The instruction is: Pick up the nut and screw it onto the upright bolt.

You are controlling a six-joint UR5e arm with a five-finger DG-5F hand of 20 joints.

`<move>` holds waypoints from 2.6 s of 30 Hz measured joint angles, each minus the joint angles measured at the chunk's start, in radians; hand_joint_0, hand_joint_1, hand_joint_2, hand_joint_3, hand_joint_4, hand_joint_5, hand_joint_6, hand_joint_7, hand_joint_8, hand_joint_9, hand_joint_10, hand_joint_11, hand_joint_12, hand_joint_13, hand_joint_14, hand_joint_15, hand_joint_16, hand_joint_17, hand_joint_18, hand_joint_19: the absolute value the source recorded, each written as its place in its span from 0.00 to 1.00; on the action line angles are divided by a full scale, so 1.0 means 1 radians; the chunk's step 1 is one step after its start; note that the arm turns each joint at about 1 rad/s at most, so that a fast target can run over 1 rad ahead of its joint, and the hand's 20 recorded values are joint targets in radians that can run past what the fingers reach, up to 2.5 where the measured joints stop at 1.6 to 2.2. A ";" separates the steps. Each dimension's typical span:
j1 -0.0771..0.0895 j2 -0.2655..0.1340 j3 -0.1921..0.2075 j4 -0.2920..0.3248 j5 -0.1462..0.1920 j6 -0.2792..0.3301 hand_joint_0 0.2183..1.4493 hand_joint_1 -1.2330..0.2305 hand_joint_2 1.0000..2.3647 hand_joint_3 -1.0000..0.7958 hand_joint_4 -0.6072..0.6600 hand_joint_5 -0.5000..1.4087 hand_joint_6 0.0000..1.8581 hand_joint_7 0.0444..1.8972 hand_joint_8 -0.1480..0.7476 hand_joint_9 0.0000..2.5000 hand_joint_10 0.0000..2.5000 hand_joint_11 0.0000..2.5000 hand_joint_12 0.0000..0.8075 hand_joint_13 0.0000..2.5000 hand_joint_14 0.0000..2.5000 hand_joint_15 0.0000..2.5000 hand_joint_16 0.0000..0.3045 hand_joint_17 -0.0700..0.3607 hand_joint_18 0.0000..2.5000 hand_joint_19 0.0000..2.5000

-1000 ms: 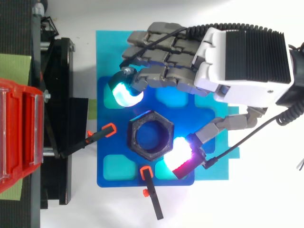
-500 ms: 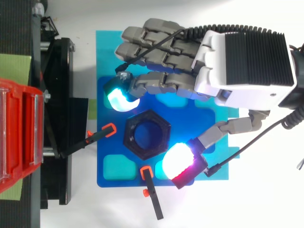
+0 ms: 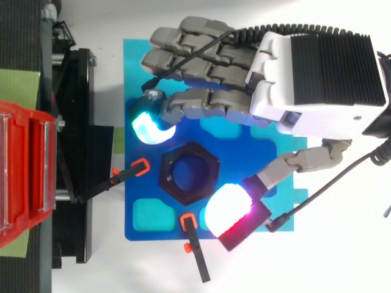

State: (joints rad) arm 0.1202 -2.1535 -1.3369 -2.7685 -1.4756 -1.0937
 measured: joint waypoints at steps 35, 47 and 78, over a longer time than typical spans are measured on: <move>-0.011 0.004 0.027 -0.072 -0.028 -0.024 0.21 0.59 0.00 0.28 0.76 0.20 0.27 0.51 0.51 0.21 0.00 0.00 0.43 0.12 0.00 0.00 0.18 0.45 0.09 0.00; -0.033 0.032 0.029 -0.080 -0.032 -0.059 0.20 0.62 0.00 0.28 0.72 0.20 0.27 0.47 0.50 0.20 0.00 0.00 0.44 0.12 0.00 0.00 0.18 0.45 0.09 0.00; 0.001 0.034 0.029 -0.008 -0.075 -0.072 0.20 0.92 0.00 0.28 0.58 0.18 0.27 0.33 0.40 0.07 0.00 0.00 0.44 0.00 0.00 0.00 0.20 0.48 0.00 0.00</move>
State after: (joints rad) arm 0.1215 -2.1197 -1.3082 -2.7763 -1.5508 -1.1656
